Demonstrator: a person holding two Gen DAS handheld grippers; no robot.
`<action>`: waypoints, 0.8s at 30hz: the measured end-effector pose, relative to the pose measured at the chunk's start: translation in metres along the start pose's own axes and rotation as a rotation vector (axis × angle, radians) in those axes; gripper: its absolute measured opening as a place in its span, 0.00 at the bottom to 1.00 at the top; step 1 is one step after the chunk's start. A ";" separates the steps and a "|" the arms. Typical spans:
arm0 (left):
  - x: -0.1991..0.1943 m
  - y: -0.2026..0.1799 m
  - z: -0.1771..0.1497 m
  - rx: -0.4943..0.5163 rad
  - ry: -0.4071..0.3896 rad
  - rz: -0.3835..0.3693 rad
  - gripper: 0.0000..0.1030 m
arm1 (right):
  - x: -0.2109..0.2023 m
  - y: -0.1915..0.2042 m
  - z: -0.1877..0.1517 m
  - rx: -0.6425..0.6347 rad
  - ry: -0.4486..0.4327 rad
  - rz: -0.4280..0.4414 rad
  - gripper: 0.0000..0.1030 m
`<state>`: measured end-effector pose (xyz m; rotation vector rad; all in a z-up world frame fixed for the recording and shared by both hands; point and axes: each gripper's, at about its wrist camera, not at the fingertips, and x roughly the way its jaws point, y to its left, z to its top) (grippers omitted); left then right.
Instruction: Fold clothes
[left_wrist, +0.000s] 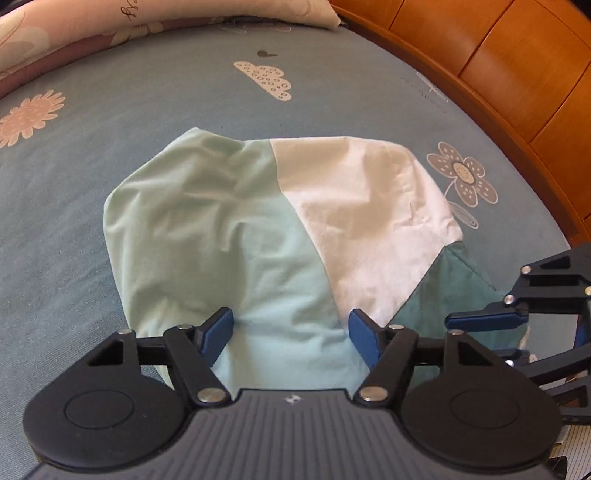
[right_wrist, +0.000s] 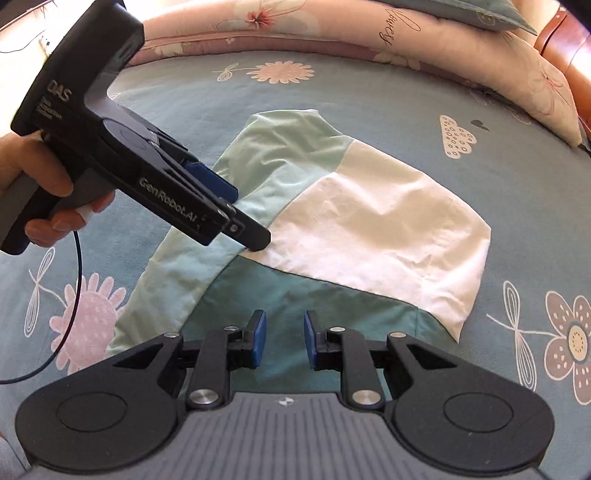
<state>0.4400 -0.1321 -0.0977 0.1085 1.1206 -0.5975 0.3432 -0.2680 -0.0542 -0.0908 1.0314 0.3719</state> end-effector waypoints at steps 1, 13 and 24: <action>0.005 0.001 -0.002 -0.002 -0.001 0.002 0.70 | 0.001 -0.003 -0.003 0.010 0.003 -0.004 0.25; -0.025 -0.020 0.031 -0.030 0.007 0.079 0.73 | -0.010 -0.029 -0.018 0.156 -0.023 -0.050 0.35; 0.019 -0.016 0.060 0.032 0.021 0.201 0.74 | 0.006 -0.051 -0.041 0.335 -0.015 0.001 0.36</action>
